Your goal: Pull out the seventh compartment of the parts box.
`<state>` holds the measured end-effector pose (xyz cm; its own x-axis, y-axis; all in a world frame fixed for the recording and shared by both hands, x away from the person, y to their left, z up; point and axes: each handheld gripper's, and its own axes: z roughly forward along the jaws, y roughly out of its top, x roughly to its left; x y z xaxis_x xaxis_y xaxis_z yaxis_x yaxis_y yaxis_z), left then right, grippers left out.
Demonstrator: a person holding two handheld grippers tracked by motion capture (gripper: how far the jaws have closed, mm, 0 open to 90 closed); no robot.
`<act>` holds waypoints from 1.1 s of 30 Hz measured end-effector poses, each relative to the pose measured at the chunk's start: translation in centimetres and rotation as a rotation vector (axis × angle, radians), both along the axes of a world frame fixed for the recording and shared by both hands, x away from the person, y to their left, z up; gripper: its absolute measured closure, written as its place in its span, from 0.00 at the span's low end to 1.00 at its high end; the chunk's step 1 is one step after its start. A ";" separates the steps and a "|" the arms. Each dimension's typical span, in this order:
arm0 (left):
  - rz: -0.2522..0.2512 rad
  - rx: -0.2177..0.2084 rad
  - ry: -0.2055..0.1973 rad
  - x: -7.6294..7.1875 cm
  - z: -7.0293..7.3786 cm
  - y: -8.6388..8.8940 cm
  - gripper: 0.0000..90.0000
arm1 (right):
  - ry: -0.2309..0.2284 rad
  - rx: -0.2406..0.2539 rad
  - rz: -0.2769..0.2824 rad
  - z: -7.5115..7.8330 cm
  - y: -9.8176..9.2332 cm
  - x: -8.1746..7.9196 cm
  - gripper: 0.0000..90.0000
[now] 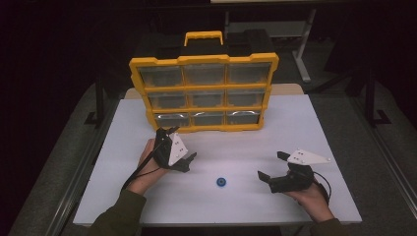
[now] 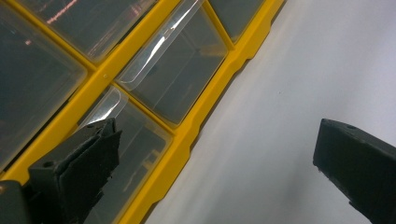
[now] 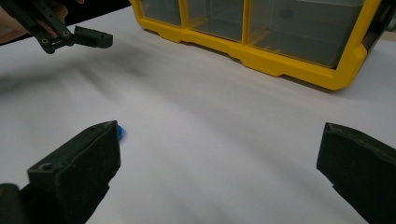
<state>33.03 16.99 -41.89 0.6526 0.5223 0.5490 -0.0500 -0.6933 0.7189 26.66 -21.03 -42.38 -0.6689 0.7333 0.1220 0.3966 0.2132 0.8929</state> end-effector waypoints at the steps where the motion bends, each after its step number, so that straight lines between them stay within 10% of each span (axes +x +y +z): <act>1: -0.002 0.006 -0.005 0.0 0.0 0.0 0.00 | 0.001 -0.001 0.000 0.0 0.0 0.0 0.00; 33: 0.003 0.188 -0.158 -0.5 0.1 -1.2 0.00 | 0.010 0.027 -0.011 0.0 -0.3 0.2 0.00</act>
